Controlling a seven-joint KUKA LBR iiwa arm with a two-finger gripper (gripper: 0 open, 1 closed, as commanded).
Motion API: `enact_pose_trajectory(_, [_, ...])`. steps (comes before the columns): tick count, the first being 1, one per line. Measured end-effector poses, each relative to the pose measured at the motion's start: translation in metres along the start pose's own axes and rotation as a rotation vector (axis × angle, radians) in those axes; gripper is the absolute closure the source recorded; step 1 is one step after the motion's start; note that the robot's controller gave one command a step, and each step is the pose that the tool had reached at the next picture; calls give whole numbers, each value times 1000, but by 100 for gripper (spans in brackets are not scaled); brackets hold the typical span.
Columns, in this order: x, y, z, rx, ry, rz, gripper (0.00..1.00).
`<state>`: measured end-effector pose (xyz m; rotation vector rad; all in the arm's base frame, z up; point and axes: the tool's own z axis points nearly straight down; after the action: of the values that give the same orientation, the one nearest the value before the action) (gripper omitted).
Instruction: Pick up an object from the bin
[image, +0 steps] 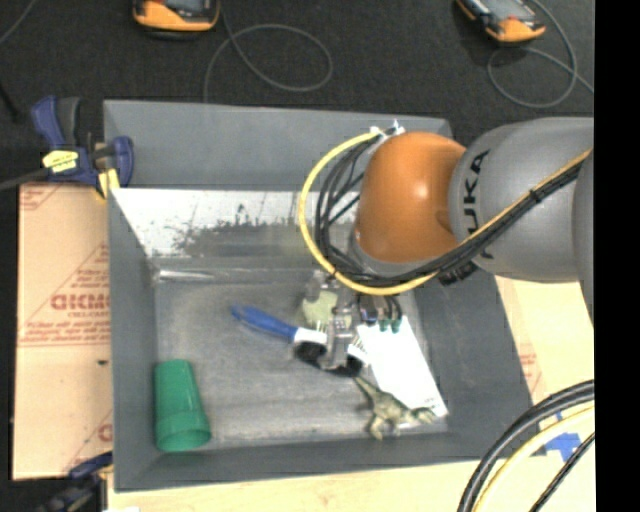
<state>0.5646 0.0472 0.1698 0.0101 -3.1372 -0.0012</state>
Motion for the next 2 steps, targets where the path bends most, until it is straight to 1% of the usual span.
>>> enact_pose_trajectory(1, [-1, 0, -5, 0, -8, 1, 0])
enact_pose_trajectory(2, [10, -34, 48, 1, -14, -20, 0])
